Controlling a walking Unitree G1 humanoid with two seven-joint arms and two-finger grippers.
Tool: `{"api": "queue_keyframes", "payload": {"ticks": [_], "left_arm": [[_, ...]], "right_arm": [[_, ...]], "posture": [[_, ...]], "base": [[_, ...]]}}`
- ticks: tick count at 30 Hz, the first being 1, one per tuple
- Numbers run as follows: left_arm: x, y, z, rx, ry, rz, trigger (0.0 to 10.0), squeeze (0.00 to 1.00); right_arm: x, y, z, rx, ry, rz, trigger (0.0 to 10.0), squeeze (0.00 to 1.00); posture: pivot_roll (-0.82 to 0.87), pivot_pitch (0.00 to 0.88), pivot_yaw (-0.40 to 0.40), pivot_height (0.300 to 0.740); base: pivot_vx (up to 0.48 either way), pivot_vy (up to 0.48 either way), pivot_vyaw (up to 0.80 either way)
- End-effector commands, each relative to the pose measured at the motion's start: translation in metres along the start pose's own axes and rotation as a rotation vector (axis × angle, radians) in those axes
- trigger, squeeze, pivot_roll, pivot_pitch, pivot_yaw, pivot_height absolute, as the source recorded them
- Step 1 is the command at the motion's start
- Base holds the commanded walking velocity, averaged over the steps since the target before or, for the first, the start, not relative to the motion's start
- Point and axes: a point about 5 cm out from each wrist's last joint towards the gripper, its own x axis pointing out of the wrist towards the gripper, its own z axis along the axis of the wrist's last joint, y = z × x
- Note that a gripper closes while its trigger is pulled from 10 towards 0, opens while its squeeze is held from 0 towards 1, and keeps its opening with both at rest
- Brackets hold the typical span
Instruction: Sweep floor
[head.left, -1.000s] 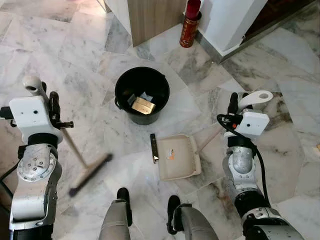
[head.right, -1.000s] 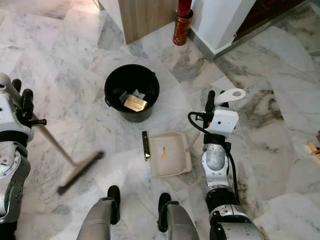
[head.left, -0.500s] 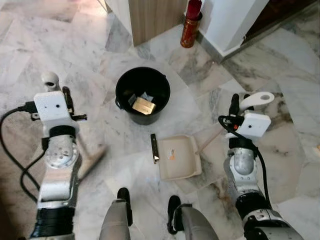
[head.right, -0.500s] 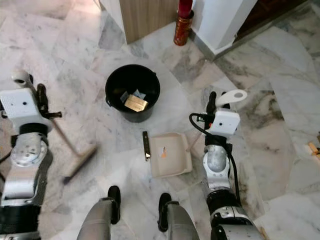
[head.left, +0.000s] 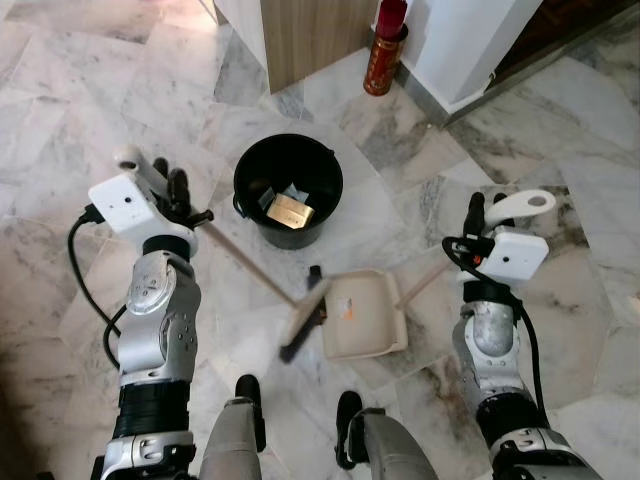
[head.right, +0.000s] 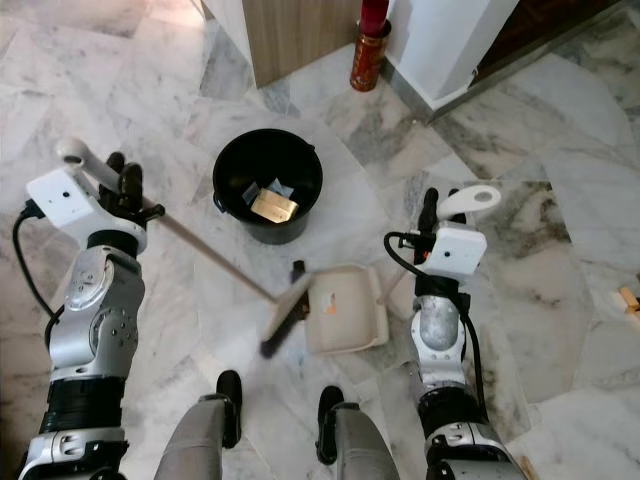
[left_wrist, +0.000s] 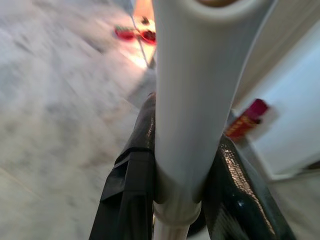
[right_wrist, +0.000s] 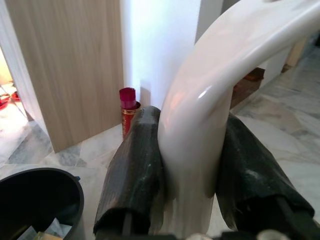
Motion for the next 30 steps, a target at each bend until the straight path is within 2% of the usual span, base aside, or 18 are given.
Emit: {"api": "queue_keyframes", "payload": {"ticks": [1, 7, 9, 16, 19, 20, 21, 29, 30], "left_arm": [[0.000, -0.012, -0.006, -0.169, 0.056, -0.076, 10.0, 0.00], [0.003, -0.016, -0.004, -0.271, 0.075, -0.128, 10.0, 0.00], [0.004, -0.015, -0.001, -0.269, 0.070, -0.130, 10.0, 0.00], [0.002, -0.005, 0.028, -0.192, -0.018, -0.147, 10.0, 0.00], [0.001, -0.005, 0.043, -0.133, -0.078, -0.162, 10.0, 0.00], [0.000, -0.008, 0.046, -0.084, -0.091, -0.187, 10.0, 0.00], [-0.001, -0.013, 0.048, -0.039, -0.099, -0.217, 10.0, 0.00], [-0.003, -0.028, 0.047, 0.026, -0.124, -0.284, 10.0, 0.00], [0.000, -0.030, 0.043, 0.061, -0.127, -0.290, 10.0, 0.00]], "right_arm": [[-0.011, -0.005, -0.011, -0.015, 0.064, -0.008, 10.0, 0.00], [-0.008, -0.004, -0.010, -0.010, 0.066, -0.007, 10.0, 0.00], [-0.007, -0.003, -0.010, -0.008, 0.066, -0.006, 10.0, 0.00], [0.001, 0.001, -0.009, 0.004, 0.076, -0.009, 10.0, 0.00], [0.006, 0.001, -0.010, 0.032, 0.097, -0.033, 10.0, 0.00], [0.008, 0.001, -0.010, 0.038, 0.102, -0.040, 10.0, 0.00], [0.009, 0.001, -0.010, 0.039, 0.104, -0.043, 10.0, 0.00], [0.017, 0.000, -0.007, 0.050, 0.105, -0.062, 10.0, 0.00], [0.021, 0.001, -0.007, 0.050, 0.112, -0.059, 10.0, 0.00]], "posture": [[0.11, 0.476, -0.056, 0.740], [0.11, 0.464, -0.056, 0.740], [0.12, 0.454, -0.057, 0.740], [0.14, 0.399, -0.060, 0.740], [0.15, 0.345, -0.066, 0.740], [0.16, 0.321, -0.069, 0.740], [0.16, 0.294, -0.074, 0.740], [0.17, 0.177, -0.093, 0.740], [0.17, 0.139, -0.099, 0.740]], "base": [[0.000, 0.000, 0.00], [0.000, 0.000, 0.00], [0.000, 0.000, 0.00], [0.000, 0.000, 0.00], [0.000, 0.000, 0.00], [0.000, 0.000, 0.00], [0.000, 0.000, 0.00], [0.000, 0.000, 0.00], [0.000, 0.000, 0.00]]}}
